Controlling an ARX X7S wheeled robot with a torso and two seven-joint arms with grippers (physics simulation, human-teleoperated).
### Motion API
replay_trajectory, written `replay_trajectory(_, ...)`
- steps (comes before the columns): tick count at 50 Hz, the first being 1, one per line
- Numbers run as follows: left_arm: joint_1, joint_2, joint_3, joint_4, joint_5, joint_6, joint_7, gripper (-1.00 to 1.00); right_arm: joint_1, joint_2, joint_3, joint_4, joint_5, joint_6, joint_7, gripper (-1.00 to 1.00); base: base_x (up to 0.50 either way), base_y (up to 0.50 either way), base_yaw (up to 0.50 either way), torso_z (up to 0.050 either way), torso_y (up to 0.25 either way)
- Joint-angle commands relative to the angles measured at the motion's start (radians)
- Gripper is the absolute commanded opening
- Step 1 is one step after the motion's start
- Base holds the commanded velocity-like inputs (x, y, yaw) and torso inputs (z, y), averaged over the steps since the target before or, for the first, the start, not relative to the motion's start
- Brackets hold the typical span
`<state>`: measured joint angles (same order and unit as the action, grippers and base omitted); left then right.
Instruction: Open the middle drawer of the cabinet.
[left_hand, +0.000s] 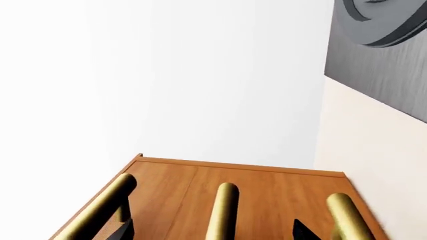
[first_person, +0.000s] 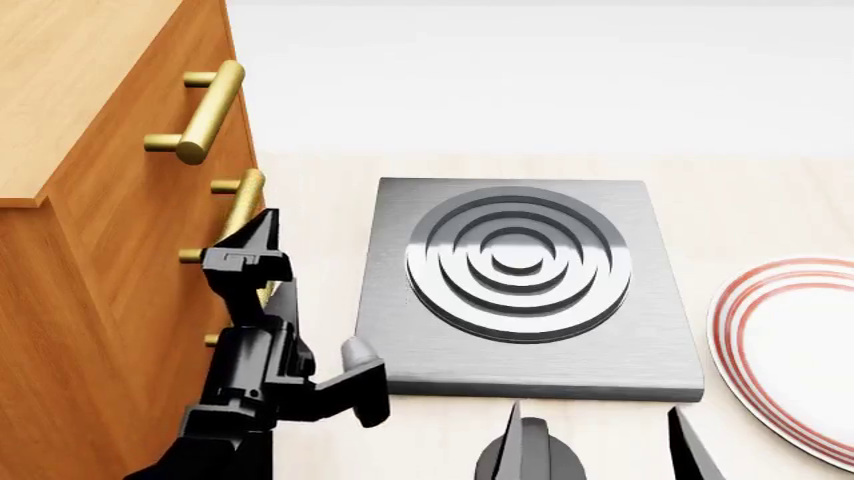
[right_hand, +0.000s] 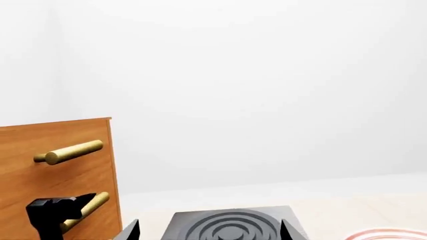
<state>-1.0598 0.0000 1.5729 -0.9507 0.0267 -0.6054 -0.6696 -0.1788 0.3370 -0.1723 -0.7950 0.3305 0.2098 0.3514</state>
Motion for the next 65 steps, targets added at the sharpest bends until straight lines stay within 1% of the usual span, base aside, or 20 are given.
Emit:
replay_trajectory(1, -0.003, 0.0, -0.001, -0.027, -0.012, -0.002, -0.008, 1.0, 0.004, 0.003, -0.012, 0.001, -0.001, 0.002, 0.006, 1.0, 0.0, 0.0, 0.0, 0.0, 0.0)
replay_trajectory(26, -0.005, 0.0, -0.003, -0.074, -0.033, 0.004, -0.017, 1.0, 0.009, 0.013, -0.028, 0.002, 0.0, 0.001, 0.018, 1.0, 0.0, 0.0, 0.0, 0.0, 0.0)
replay_trajectory(38, -0.004, 0.0, -0.001, -0.099, -0.015, -0.019, -0.019, 1.0, 0.012, 0.017, -0.033, 0.007, 0.003, -0.002, 0.022, 1.0, 0.0, 0.0, 0.0, 0.0, 0.0)
replay_trajectory(63, -0.006, 0.0, -0.002, -0.115, -0.018, -0.019, -0.035, 1.0, 0.018, 0.025, -0.046, 0.008, 0.005, -0.004, 0.033, 1.0, 0.0, 0.0, 0.0, 0.0, 0.0)
replay_trajectory(64, -0.003, 0.0, 0.001, -0.113, -0.013, -0.023, -0.029, -1.0, 0.017, 0.025, -0.046, 0.007, 0.005, -0.004, 0.034, 1.0, 0.0, 0.0, 0.0, 0.0, 0.0)
replay_trajectory(65, 0.0, 0.0, 0.001, -0.113, -0.012, -0.023, -0.026, -1.0, 0.016, 0.025, -0.046, 0.007, 0.005, -0.006, 0.035, 1.0, 0.0, 0.0, 0.0, 0.0, 0.0)
